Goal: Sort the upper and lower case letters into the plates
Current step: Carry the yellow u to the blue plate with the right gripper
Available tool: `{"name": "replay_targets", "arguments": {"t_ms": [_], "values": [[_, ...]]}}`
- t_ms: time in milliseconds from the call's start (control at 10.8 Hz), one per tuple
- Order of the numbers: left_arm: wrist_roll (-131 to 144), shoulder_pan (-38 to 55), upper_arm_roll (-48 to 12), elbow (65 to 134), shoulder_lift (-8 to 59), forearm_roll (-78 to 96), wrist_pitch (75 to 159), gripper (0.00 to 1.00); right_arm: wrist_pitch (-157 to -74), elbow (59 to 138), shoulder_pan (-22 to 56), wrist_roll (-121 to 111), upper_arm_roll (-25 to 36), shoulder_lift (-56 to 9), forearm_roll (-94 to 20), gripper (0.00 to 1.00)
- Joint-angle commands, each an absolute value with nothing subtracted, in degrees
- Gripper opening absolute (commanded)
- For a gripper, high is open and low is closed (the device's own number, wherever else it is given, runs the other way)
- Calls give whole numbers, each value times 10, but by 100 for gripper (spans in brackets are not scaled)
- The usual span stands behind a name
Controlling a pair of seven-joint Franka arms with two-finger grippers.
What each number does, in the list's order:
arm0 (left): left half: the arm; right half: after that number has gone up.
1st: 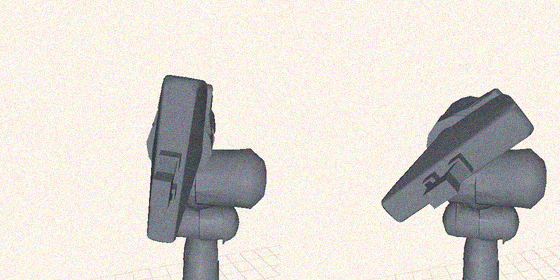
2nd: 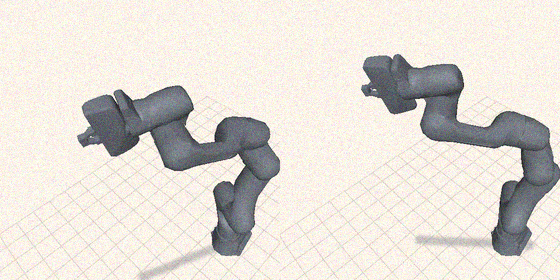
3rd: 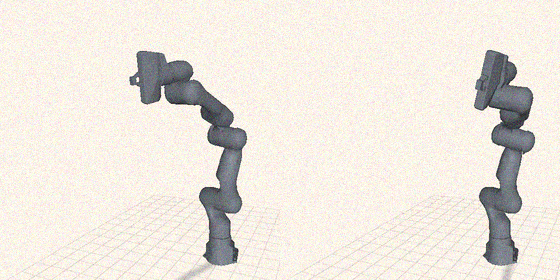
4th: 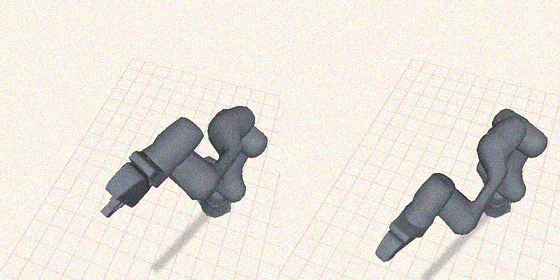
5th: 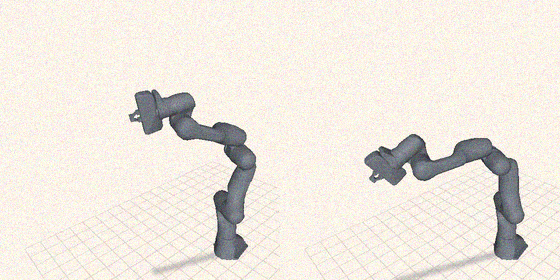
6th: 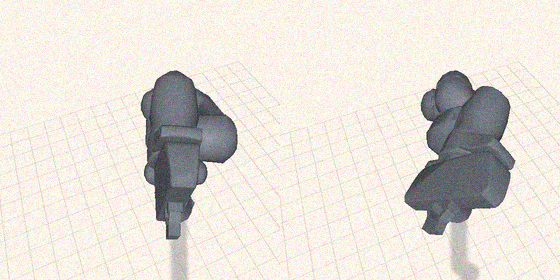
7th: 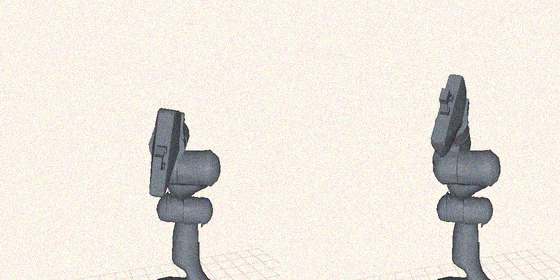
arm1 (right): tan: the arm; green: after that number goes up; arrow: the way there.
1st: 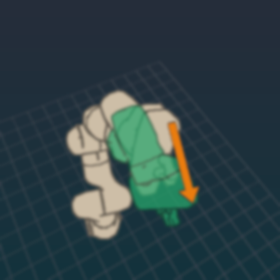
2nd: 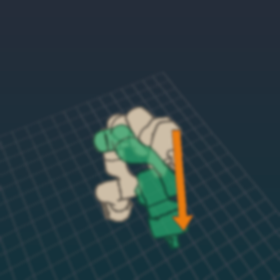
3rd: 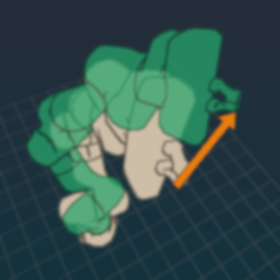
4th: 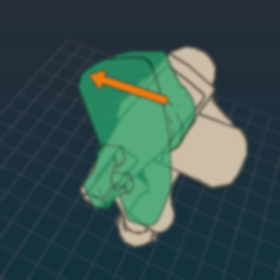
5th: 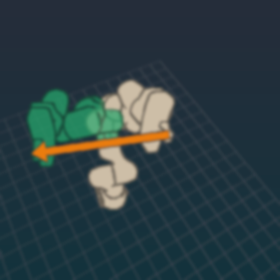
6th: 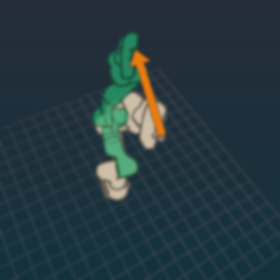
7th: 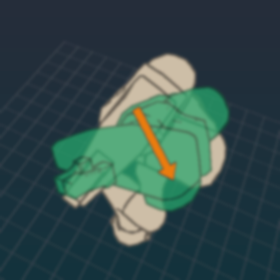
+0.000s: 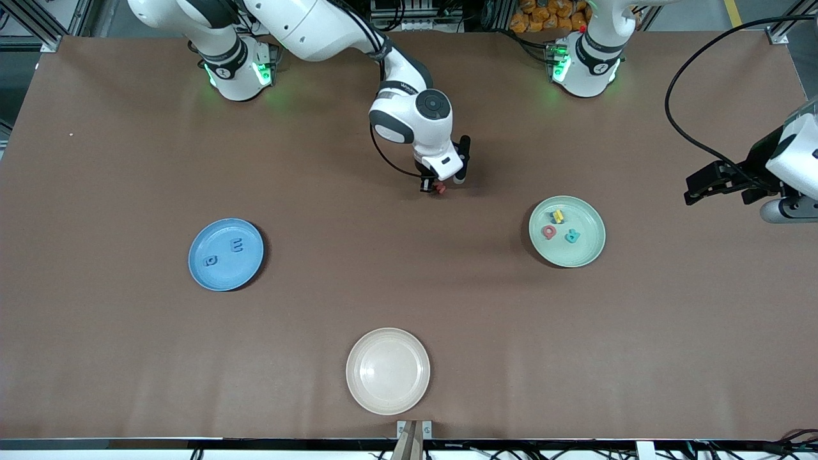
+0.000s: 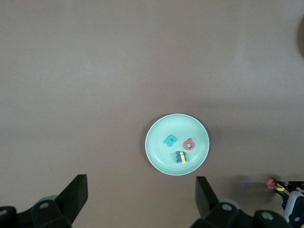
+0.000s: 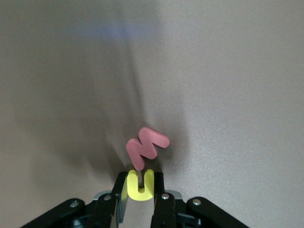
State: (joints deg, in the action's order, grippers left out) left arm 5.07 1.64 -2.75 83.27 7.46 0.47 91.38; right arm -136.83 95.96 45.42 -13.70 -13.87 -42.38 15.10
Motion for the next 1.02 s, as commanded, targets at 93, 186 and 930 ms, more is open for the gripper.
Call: {"name": "replay_targets", "arguments": {"t_ms": [93, 186, 930], "values": [[38, 22, -18, 850, 57, 18, 909, 100, -1322, 945, 431, -122, -167, -400, 164, 0], [36, 20, -18, 853, 55, 18, 909, 100, -1278, 944, 418, -122, -177, -377, 155, 0], [46, 25, -25, 881, 36, 18, 909, 100, -928, 943, 177, -146, -185, -198, 64, 0]]}}
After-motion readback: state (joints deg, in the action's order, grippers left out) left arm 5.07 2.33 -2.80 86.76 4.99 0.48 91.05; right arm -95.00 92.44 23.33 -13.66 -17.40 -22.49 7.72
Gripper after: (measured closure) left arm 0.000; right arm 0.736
